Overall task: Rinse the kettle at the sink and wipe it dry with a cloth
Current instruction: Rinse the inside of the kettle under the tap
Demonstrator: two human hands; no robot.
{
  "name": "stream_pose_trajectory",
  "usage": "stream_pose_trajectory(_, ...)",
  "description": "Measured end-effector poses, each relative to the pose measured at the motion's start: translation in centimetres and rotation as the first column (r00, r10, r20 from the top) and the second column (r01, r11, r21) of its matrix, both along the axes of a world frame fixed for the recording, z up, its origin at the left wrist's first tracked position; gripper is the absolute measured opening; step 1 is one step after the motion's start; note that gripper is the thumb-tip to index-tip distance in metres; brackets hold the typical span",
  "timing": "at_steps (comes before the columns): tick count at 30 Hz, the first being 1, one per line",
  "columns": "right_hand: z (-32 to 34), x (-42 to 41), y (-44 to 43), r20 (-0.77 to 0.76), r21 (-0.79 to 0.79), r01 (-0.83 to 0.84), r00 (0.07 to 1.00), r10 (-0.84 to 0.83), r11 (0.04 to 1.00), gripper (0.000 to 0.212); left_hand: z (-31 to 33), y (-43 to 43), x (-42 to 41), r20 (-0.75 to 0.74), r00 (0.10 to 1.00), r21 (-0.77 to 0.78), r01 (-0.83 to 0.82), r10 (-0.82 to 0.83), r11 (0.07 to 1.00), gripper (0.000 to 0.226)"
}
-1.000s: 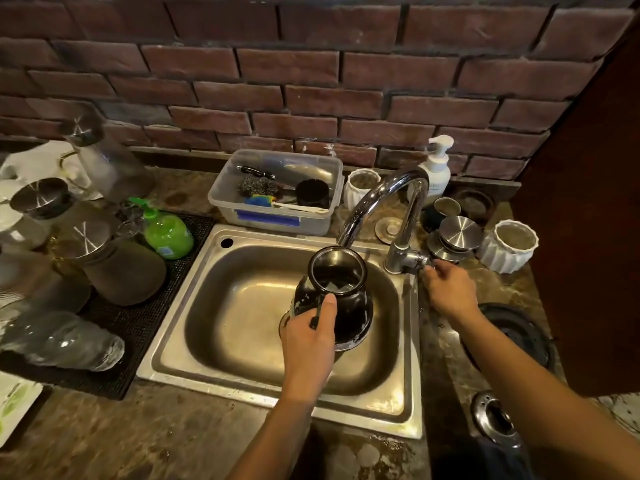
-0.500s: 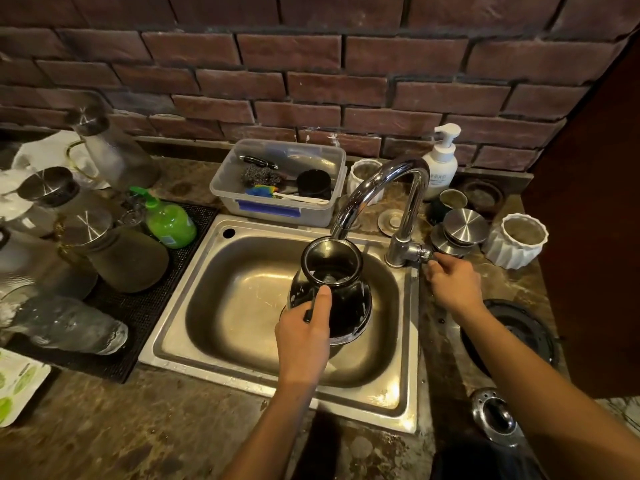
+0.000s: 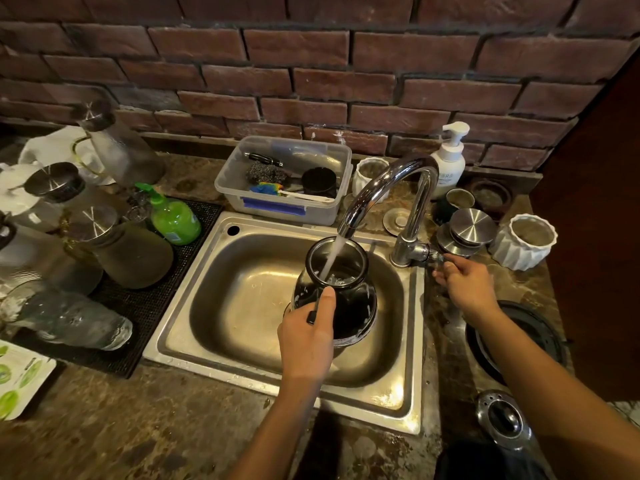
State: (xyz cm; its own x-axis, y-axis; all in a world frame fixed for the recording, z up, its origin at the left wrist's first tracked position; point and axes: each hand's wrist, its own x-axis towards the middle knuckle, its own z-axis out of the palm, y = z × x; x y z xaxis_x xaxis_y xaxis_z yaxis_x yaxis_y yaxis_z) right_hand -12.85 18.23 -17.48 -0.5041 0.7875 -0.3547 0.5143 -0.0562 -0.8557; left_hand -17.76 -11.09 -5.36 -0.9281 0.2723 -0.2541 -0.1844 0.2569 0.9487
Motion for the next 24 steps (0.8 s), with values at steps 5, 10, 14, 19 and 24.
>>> stream_pose_trajectory(5, -0.1, 0.0, -0.1, -0.011, 0.023, -0.013, 1.000, 0.014, 1.000, 0.035, 0.1, -0.4, -0.2, 0.014, 1.000, 0.008, -0.004, 0.004, 1.000, 0.061)
stream_pose_trajectory(10, -0.3, 0.1, 0.0, -0.020, 0.029, -0.014, 1.000, 0.015, 0.999, 0.035, 0.4, -0.6, -0.3, 0.006, 1.000, 0.015, -0.007, 0.007, 1.000, 0.060)
stream_pose_trajectory(14, -0.8, 0.0, 0.1, -0.016, 0.055, -0.008, 1.000, 0.008, 0.998, 0.036, 0.4, -1.0, -0.4, -0.002, 1.000, 0.007, 0.003, -0.003, 1.000, 0.062)
stream_pose_trajectory(19, -0.9, 0.1, 0.2, 0.002, 0.060, -0.014, 1.000, 0.014, 0.998, 0.037, 0.4, -1.2, -0.5, 0.017, 1.000, 0.023, 0.009, -0.009, 1.000, 0.063)
stream_pose_trajectory(24, -0.9, -0.1, 0.2, -0.003, 0.041, -0.001, 1.000, 0.001, 0.999, 0.037, 0.2, -1.3, -0.6, 0.010, 1.000, 0.015, 0.018, -0.018, 1.000, 0.063)
